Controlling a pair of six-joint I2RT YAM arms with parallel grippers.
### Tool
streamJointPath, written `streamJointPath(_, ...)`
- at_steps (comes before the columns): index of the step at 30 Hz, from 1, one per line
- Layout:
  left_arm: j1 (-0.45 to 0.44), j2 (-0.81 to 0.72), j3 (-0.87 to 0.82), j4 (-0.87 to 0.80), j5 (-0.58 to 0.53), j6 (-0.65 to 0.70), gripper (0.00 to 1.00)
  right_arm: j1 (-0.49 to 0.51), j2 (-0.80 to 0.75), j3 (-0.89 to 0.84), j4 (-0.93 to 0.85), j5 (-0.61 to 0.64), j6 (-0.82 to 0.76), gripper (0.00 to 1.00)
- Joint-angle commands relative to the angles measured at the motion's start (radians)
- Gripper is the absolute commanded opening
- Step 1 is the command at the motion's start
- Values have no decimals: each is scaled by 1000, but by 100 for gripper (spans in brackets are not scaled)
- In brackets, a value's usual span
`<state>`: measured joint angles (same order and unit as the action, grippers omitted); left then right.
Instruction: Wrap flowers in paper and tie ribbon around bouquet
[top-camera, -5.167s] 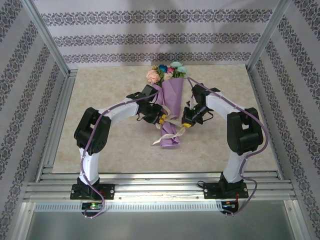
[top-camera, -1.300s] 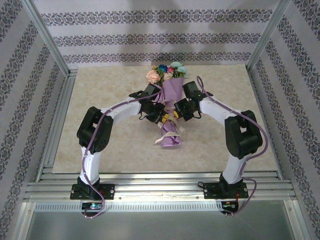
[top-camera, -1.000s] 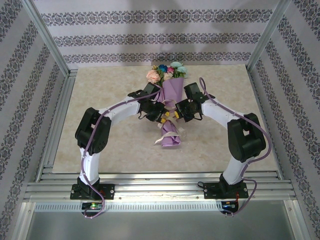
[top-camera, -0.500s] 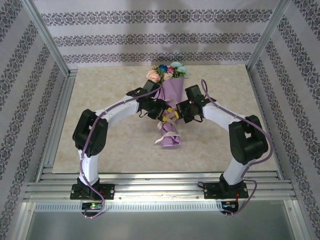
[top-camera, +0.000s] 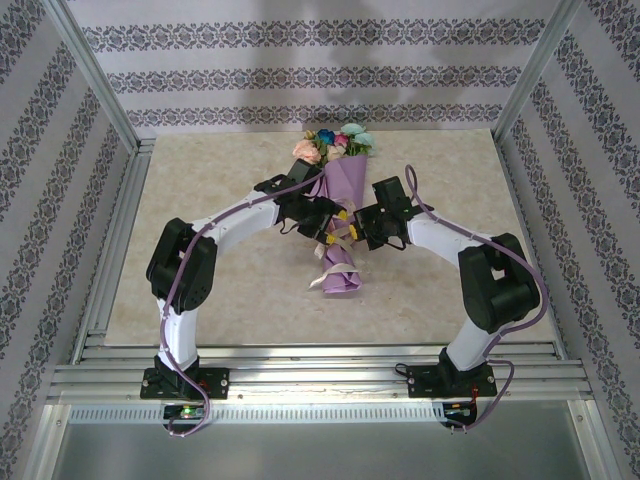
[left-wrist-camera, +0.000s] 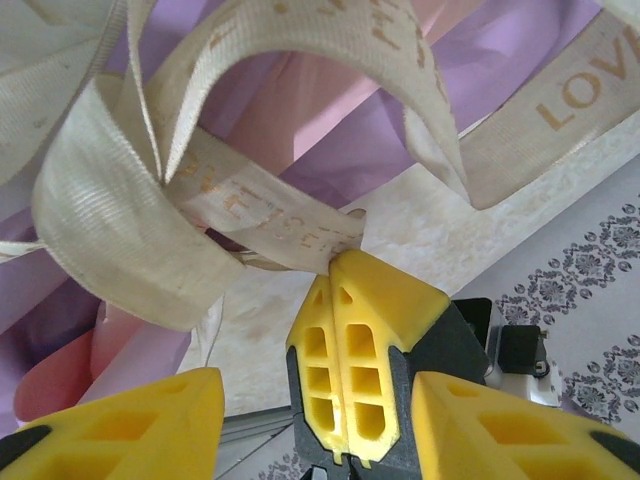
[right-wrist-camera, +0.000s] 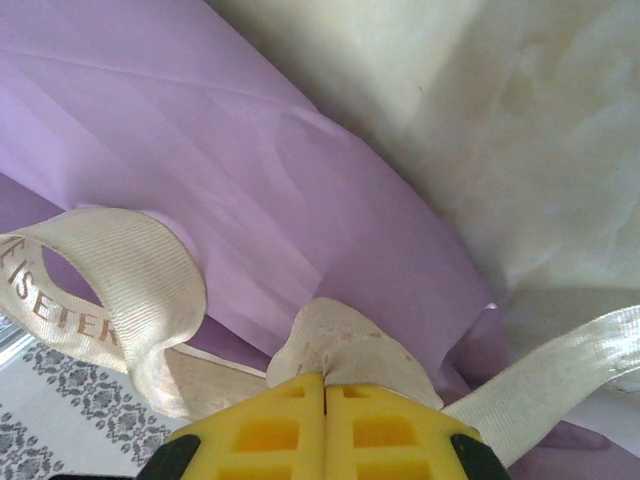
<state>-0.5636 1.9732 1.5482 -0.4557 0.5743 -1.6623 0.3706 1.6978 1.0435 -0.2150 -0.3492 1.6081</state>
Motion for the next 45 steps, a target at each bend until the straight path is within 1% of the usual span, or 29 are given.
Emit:
streamJointPath(1, -6, 11, 0, 5, -28, -88, 55, -1, -41, -27, 58, -16, 30, 0)
streamJointPath(9, 7, 48, -10, 46, -18, -123, 59, 2, -70, -69, 112, -43, 55, 0)
streamJointPath(12, 15, 58, 13, 16, -20, -111, 60, 2, -76, -80, 121, -47, 58, 0)
streamJointPath(13, 17, 55, 18, -3, -27, -102, 62, 3, -73, -80, 121, -52, 59, 0)
streamJointPath(14, 19, 52, 22, -24, -33, -96, 66, 2, -73, -82, 124, -54, 58, 0)
streamJointPath(17, 21, 47, 11, -42, -31, -99, 69, 3, -72, -83, 130, -55, 58, 0)
streamJointPath(22, 24, 57, -16, -6, -25, -131, 71, 5, -72, -85, 136, -71, 57, 0)
streamJointPath(31, 34, 103, 19, -4, -43, -127, 72, 14, -91, -103, 148, -83, 63, 0)
streamJointPath(33, 37, 108, 18, 0, -42, -128, 70, 17, -100, -111, 149, -84, 68, 0)
streamJointPath(37, 37, 116, 12, 24, -44, -141, 65, 24, -113, -126, 155, -90, 72, 0)
streamJointPath(43, 37, 116, 1, 58, -43, -154, 53, 39, -122, -148, 163, -108, 75, 0)
streamJointPath(45, 37, 115, -2, 70, -40, -155, 47, 42, -123, -154, 163, -111, 76, 0)
